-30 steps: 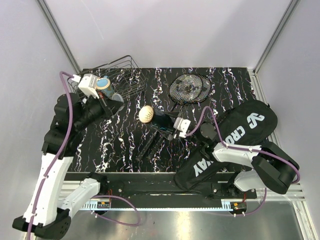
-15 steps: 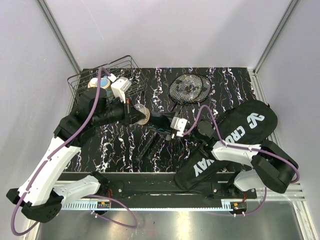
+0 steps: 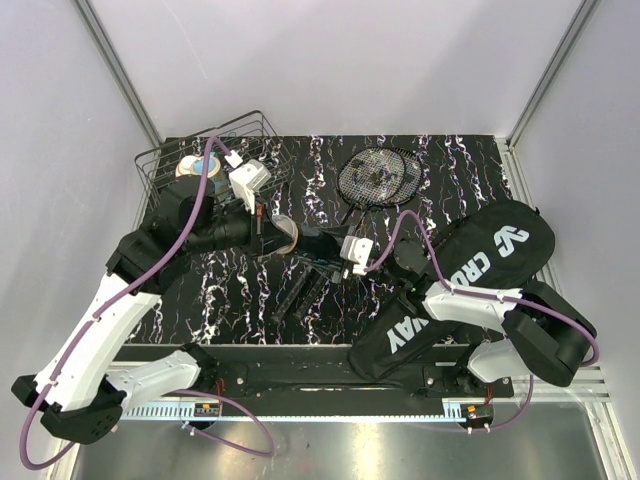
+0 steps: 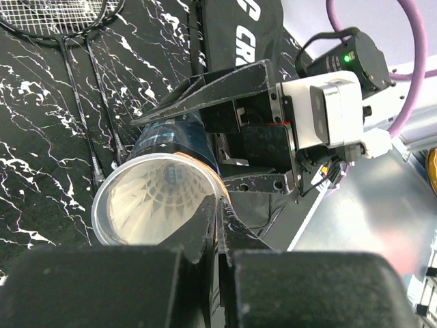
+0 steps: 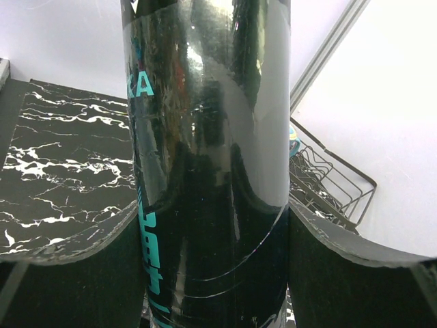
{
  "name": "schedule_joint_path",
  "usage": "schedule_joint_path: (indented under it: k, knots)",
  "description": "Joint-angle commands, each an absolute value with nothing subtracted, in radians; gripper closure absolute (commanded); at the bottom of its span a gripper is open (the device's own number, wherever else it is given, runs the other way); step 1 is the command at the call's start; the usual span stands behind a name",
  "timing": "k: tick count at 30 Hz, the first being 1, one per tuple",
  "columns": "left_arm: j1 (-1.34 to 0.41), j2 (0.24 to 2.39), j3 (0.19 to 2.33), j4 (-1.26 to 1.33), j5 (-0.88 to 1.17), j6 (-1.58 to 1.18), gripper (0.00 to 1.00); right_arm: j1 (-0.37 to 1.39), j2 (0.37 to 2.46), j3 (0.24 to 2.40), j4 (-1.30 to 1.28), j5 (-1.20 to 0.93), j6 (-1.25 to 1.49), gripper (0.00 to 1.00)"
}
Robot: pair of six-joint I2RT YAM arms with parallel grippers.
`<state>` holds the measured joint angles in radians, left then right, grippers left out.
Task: Pack up the badminton gear
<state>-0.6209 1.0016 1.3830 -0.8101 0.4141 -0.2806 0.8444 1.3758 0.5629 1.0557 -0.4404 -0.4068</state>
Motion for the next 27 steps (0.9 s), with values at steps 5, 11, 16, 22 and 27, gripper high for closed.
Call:
schedule_joint_path:
  k: [5,11,16,22,27]
  knots:
    - [-0.629,1.051,1.457,-0.899,0.615,-0.192,1.0,0.851,1.353,0.571,1.068,-0.479,-0.39,0.59]
    - [-0.627,1.035,1.477,-0.901,0.698,-0.166,1.0,0.851,1.342,0.557,1.087,-0.505,-0.397,0.59]
    - [-0.627,1.035,1.479,-0.89,0.746,-0.175,1.0,0.851,1.333,0.545,1.104,-0.508,-0.399,0.58]
    - [-0.627,1.029,1.483,-0.891,0.741,-0.178,1.0,0.851,1.331,0.54,1.109,-0.506,-0.4,0.58]
    - [-0.627,1.04,1.489,-0.905,0.723,-0.186,1.0,0.853,1.333,0.54,1.111,-0.497,-0.402,0.58]
